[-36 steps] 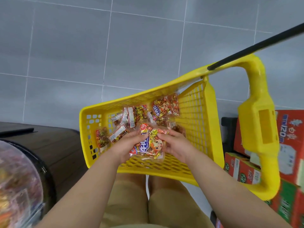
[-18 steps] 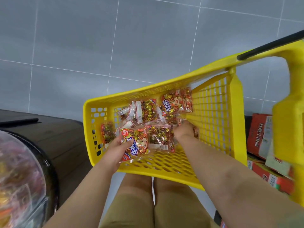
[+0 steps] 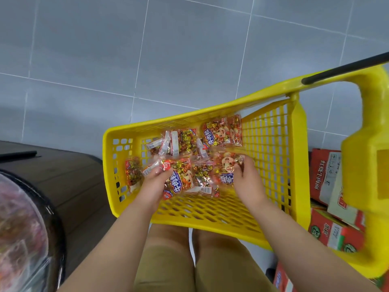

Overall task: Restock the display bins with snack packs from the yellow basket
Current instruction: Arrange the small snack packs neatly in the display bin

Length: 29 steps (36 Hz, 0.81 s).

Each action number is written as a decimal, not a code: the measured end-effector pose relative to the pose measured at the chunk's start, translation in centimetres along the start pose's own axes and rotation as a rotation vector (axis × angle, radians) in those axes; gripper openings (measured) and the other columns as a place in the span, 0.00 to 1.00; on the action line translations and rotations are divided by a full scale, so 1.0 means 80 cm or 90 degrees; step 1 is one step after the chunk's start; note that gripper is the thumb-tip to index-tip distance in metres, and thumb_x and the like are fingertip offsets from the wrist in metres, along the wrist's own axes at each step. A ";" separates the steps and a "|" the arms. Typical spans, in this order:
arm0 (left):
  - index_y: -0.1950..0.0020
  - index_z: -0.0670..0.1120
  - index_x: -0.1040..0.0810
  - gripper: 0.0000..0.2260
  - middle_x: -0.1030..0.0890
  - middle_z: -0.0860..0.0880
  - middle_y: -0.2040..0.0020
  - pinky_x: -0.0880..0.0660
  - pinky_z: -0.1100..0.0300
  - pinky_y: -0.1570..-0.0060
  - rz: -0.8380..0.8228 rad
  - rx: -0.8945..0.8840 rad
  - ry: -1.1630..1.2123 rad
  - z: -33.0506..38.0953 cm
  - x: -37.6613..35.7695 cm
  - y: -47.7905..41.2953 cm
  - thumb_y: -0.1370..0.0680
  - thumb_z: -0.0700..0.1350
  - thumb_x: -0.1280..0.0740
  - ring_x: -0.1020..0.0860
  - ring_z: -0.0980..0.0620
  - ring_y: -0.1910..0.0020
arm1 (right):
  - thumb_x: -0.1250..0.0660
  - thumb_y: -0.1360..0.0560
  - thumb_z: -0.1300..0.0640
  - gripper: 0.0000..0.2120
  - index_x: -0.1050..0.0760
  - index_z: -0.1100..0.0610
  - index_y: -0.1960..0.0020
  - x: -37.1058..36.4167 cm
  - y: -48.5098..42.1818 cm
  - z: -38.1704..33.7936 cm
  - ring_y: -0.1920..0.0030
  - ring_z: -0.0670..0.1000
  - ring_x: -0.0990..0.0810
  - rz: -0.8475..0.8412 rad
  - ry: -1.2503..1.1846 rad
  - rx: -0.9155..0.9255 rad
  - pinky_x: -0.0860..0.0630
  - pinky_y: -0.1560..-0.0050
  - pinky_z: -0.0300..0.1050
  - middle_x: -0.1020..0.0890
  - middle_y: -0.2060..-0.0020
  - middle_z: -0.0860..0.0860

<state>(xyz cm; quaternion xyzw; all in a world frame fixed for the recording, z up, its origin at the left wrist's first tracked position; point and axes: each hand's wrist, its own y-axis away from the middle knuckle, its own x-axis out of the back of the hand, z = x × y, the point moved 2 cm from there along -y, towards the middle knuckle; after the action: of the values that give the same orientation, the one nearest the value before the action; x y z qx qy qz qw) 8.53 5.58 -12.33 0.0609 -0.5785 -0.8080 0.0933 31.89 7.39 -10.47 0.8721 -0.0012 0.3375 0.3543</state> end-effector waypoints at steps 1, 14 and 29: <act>0.43 0.48 0.22 0.07 0.15 0.46 0.49 0.19 0.52 0.54 -0.015 -0.004 -0.002 0.002 -0.004 0.002 0.20 0.44 0.35 0.16 0.49 0.53 | 0.43 0.19 0.56 0.05 0.30 0.54 0.46 0.003 0.007 -0.005 0.61 0.49 0.29 -0.014 -0.078 -0.008 0.29 0.63 0.46 0.27 0.62 0.47; 0.44 0.51 0.23 0.26 0.14 0.47 0.51 0.19 0.49 0.54 -0.064 -0.009 -0.028 0.002 -0.014 0.006 0.40 0.50 0.22 0.16 0.46 0.52 | 0.38 0.22 0.48 0.07 0.24 0.45 0.46 -0.056 0.019 -0.021 0.48 0.38 0.25 -0.152 -0.134 0.015 0.30 0.43 0.41 0.23 0.50 0.41; 0.48 0.53 0.22 0.16 0.14 0.46 0.52 0.19 0.44 0.52 0.005 -0.012 -0.029 -0.020 0.014 0.000 0.32 0.46 0.22 0.15 0.44 0.55 | 0.41 0.22 0.60 0.14 0.30 0.61 0.37 -0.047 -0.052 0.084 0.45 0.62 0.23 -0.099 0.141 -0.281 0.34 0.57 0.43 0.22 0.44 0.61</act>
<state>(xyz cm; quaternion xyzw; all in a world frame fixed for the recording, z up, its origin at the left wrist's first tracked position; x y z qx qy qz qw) 7.80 3.83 -12.83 0.0394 -0.5734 -0.8141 0.0837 33.96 5.46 -18.75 0.7290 0.0311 0.3939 0.5589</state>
